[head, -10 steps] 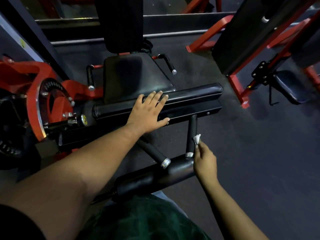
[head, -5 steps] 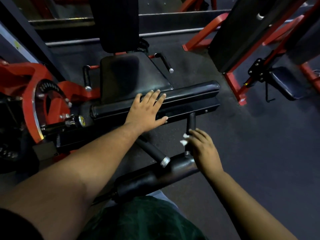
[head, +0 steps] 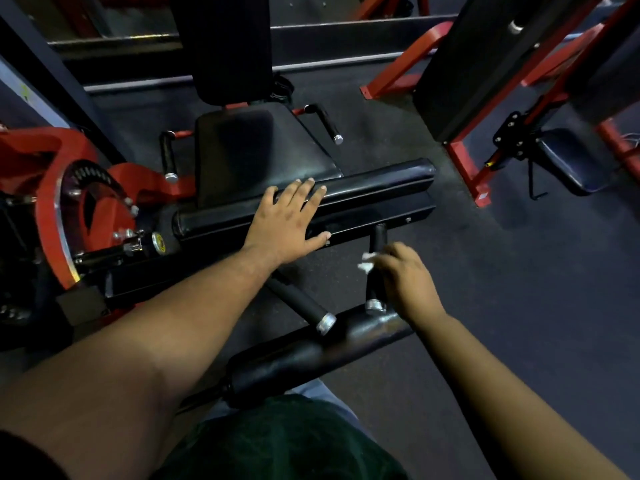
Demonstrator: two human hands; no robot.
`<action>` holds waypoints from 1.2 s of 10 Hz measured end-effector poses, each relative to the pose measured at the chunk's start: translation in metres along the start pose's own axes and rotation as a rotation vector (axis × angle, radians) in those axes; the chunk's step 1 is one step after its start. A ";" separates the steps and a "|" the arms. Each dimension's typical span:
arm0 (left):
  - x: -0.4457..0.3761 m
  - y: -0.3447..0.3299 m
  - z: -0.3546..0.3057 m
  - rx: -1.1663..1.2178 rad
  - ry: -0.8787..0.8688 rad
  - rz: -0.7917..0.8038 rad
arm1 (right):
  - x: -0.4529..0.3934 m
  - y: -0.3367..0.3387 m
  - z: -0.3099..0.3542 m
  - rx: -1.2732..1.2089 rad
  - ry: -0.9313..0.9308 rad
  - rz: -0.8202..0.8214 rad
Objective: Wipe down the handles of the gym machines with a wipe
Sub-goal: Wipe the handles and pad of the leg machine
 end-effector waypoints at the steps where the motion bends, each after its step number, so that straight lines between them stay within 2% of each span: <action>1: 0.000 -0.001 -0.001 -0.004 -0.001 -0.002 | 0.031 0.011 0.007 -0.066 0.030 0.010; 2: -0.001 0.002 -0.002 -0.012 -0.004 0.006 | 0.006 0.002 -0.004 0.049 0.035 -0.035; 3: -0.001 0.003 0.000 -0.016 0.002 0.005 | -0.035 -0.016 -0.018 0.095 -0.091 -0.092; 4: 0.000 0.002 -0.001 -0.010 0.002 0.004 | -0.043 -0.020 -0.016 0.073 -0.148 -0.076; 5: 0.000 0.000 -0.001 -0.009 0.004 0.001 | -0.008 -0.007 -0.003 0.011 -0.020 -0.032; 6: -0.001 -0.002 -0.001 -0.028 -0.001 -0.002 | 0.037 0.007 0.009 -0.174 0.029 -0.005; 7: -0.001 0.000 -0.002 -0.032 -0.006 0.000 | 0.027 -0.004 -0.003 -0.206 -0.024 -0.038; 9: -0.001 0.001 -0.002 -0.029 0.002 -0.003 | -0.039 -0.028 -0.024 -0.370 -0.535 -0.292; 10: 0.001 0.000 -0.001 -0.023 0.003 -0.010 | -0.013 -0.024 -0.010 -0.428 -0.697 -0.337; 11: 0.000 -0.001 -0.001 -0.030 0.003 -0.007 | 0.029 -0.022 -0.007 -0.556 -0.853 -0.295; 12: -0.001 0.000 -0.002 -0.035 0.001 -0.007 | 0.032 -0.027 -0.009 -0.730 -0.966 -0.256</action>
Point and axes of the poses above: each hand's wrist, its own x-axis away from the middle knuckle, its own y-axis out of the back of the hand, z = x × y, the point moved 3 cm from there along -x, towards the middle knuckle, and after that the axes turned 8 degrees about -z, right-handed, at the moved point
